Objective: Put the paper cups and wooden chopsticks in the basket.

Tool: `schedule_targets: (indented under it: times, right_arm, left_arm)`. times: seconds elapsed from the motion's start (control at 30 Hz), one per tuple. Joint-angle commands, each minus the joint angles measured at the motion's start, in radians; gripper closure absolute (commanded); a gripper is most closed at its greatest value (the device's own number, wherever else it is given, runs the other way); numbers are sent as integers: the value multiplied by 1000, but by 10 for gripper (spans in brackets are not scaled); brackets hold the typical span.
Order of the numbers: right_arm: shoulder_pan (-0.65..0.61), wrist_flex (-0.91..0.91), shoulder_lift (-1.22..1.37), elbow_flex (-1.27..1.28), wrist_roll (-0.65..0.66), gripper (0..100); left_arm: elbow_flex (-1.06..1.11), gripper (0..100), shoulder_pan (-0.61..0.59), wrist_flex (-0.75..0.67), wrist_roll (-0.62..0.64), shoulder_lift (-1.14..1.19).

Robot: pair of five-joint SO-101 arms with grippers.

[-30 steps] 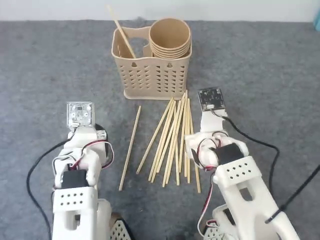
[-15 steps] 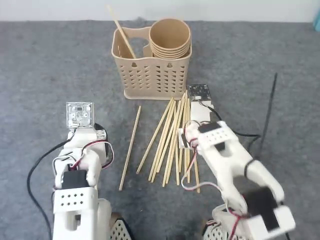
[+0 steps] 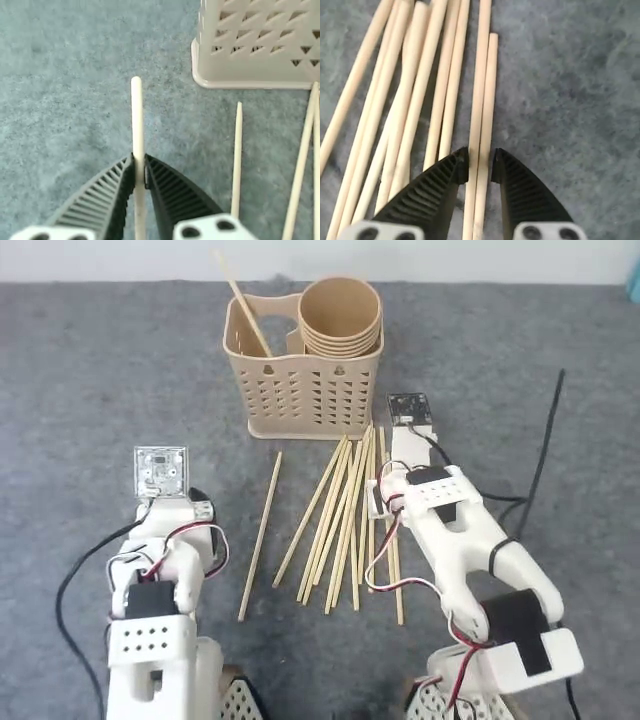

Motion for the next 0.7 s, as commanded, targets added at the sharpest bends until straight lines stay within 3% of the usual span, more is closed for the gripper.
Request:
schedule_targets:
  times: [0.0, 0.67]
  right_arm:
    - [38, -16, -4, -54, 12, 913]
    - [71, 7, 99, -123, 14, 915]
  left_arm:
    - [-5, 987, -8, -25, 2, -29]
    - [-8, 987, -40, -23, 2, -31]
